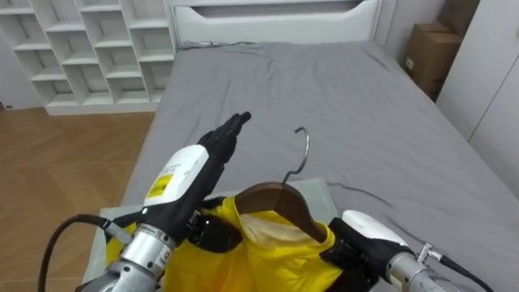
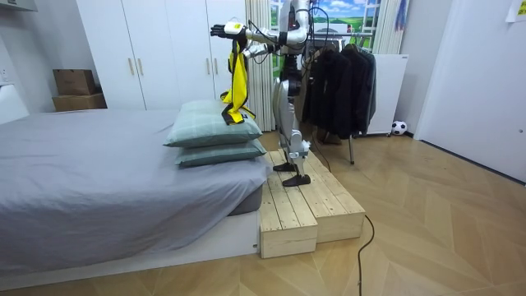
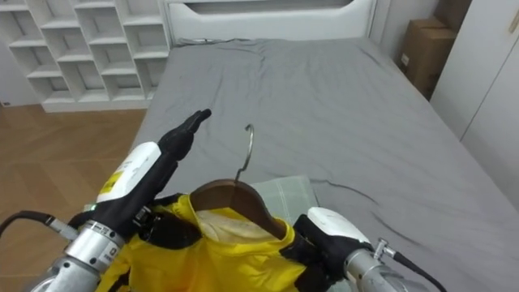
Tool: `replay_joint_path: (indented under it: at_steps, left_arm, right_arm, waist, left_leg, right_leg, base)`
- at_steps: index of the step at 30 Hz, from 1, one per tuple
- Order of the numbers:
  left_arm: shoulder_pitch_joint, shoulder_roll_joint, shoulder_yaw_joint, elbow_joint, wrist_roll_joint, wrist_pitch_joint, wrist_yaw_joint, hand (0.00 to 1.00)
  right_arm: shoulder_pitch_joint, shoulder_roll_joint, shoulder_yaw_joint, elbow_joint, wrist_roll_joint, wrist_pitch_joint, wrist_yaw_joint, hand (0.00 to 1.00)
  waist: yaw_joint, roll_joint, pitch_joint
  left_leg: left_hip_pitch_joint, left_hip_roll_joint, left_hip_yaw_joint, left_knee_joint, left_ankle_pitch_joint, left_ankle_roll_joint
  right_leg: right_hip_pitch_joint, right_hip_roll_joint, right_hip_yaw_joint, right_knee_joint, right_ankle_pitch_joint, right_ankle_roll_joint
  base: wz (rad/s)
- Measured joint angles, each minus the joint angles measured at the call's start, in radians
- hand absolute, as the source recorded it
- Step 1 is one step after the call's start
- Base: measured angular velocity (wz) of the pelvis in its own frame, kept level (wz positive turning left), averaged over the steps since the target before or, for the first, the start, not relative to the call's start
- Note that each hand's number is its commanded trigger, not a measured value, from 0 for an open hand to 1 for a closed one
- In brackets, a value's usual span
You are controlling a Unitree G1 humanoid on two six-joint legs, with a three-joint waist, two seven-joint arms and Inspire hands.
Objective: Hang clothes
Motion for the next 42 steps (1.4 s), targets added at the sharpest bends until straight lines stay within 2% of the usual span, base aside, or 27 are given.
replay_joint_path:
  at_steps: [4, 11, 18, 34, 37, 42]
  left_arm:
    - [0.0, 0.0, 0.0, 0.0, 0.001, 0.0, 0.0, 0.0]
    - [0.0, 0.003, 0.009, -0.006, 0.043, 0.001, 0.0, 0.0]
    - [0.0, 0.0, 0.044, -0.005, 0.05, 0.003, 0.0, 0.0]
    - [0.0, 0.004, 0.052, -0.005, -0.008, 0.01, -0.001, 0.0]
    - [0.0, 0.003, 0.08, -0.005, -0.008, 0.012, -0.003, 0.0]
    - [0.0, -0.001, 0.199, -0.005, -0.009, 0.023, 0.005, 0.0]
  right_arm:
    - [0.004, -0.002, -0.025, 0.008, 0.016, 0.0, -0.01, 1.0]
    - [0.014, 0.0, -0.073, 0.085, 0.074, 0.0, -0.032, 1.0]
    - [0.014, 0.006, -0.151, 0.146, 0.091, -0.005, -0.109, 1.0]
    - [-0.031, -0.01, -0.153, 0.241, 0.092, -0.005, -0.179, 1.0]
    - [-0.031, -0.01, -0.165, 0.241, 0.09, -0.005, -0.179, 1.0]
    - [-0.03, -0.016, -0.234, 0.197, 0.09, -0.004, -0.197, 1.0]
  waist:
    - [-0.005, -0.001, -0.0004]
    - [-0.001, -0.011, -0.0061]
    - [-0.002, -0.017, -0.0049]
    - [-0.017, -0.015, -0.0032]
    - [-0.021, -0.013, -0.0026]
    - [-0.018, -0.012, -0.0034]
  left_leg:
    - [-0.003, 0.0, 0.002, -0.003, 0.0, 0.0]
    - [0.001, 0.0, 0.0, -0.012, 0.0, 0.0]
    - [0.009, 0.0, 0.003, -0.012, 0.0, 0.0]
    - [0.003, 0.0, 0.003, -0.013, 0.0, 0.0]
    - [0.002, 0.0, 0.002, -0.013, 0.0, 0.0]
    - [-0.011, 0.0, 0.003, -0.012, 0.0, 0.0]
  right_leg:
    - [-0.003, 0.0, -0.002, -0.002, 0.0, 0.0]
    - [-0.005, 0.0, -0.001, -0.001, 0.0, 0.0]
    - [0.003, 0.001, 0.0, -0.001, 0.0, 0.0]
    - [-0.002, 0.0, -0.006, -0.002, 0.0, 0.0]
    - [-0.003, 0.0, -0.006, -0.003, 0.0, 0.001]
    - [-0.018, 0.001, -0.002, -0.001, -0.001, 0.001]
  base:
    - [0.0]
    - [0.0]
    - [0.0]
    - [0.0]
    - [0.0]
    - [0.0]
